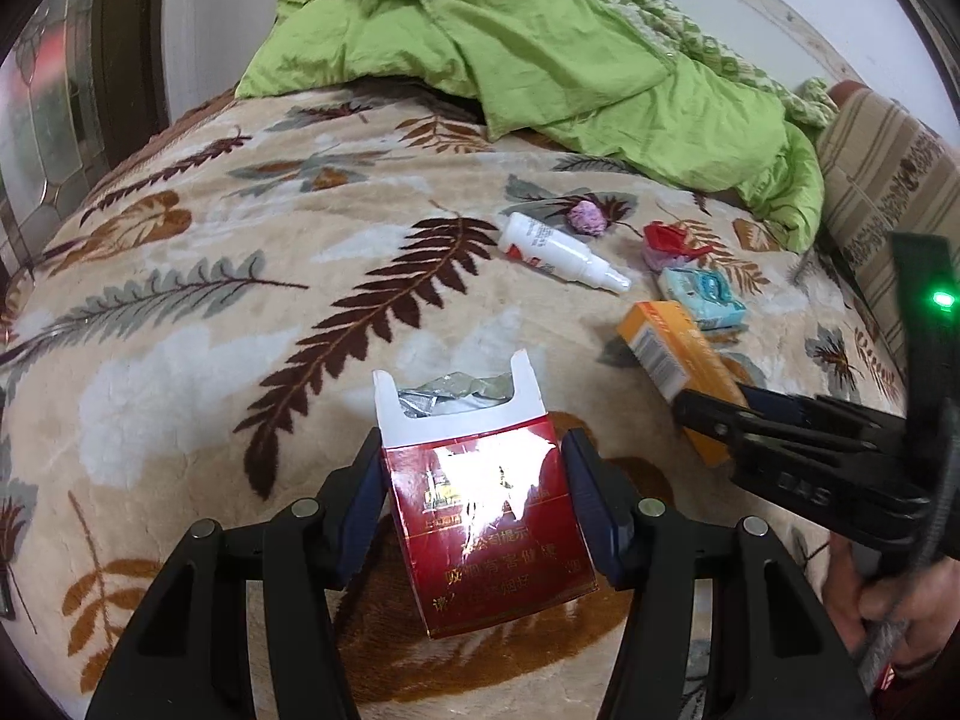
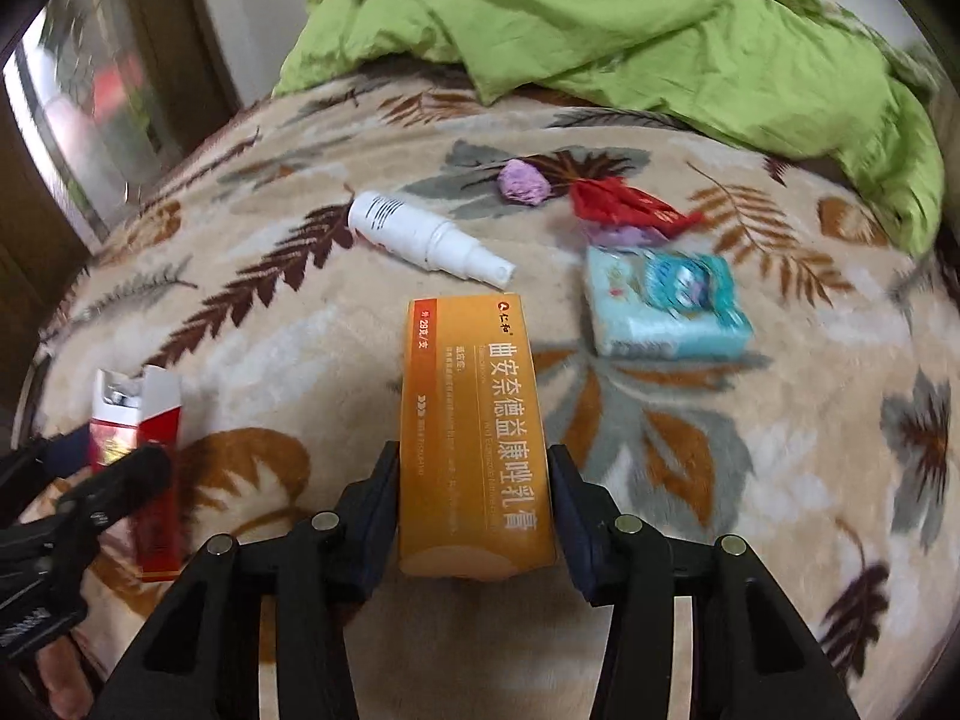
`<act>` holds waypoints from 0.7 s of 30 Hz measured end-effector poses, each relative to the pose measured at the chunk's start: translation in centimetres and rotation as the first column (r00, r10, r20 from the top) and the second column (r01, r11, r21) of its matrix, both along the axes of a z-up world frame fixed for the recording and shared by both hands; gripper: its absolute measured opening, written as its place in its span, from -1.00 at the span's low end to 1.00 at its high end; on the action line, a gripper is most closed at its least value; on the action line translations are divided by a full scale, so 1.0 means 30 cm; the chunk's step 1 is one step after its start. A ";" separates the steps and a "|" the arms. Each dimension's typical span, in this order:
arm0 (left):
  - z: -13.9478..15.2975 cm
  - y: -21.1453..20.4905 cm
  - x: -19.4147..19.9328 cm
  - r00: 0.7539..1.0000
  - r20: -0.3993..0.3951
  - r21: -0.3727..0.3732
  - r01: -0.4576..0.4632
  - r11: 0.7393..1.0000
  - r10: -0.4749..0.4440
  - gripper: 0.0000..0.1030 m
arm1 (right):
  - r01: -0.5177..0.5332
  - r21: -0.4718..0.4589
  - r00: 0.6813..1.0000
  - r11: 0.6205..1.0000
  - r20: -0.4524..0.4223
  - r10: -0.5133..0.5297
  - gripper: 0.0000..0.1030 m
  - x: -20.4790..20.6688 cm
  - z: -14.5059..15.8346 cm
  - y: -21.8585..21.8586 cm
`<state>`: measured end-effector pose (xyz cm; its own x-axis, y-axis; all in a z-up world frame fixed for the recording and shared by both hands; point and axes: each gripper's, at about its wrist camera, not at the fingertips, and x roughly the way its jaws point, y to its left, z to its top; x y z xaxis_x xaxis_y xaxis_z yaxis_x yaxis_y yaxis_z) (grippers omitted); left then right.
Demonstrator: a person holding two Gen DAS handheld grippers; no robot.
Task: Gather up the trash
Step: 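Lift the cigarette pack and orange box and hold them above the bed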
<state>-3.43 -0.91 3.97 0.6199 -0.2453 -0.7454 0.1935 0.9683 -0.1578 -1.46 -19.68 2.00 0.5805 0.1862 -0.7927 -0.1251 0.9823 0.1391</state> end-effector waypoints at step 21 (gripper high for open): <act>0.112 -0.050 -0.314 0.985 0.165 0.078 0.038 0.996 -0.051 0.10 | 0.161 0.141 0.941 0.977 0.277 -0.196 -0.02 -0.545 0.196 -0.030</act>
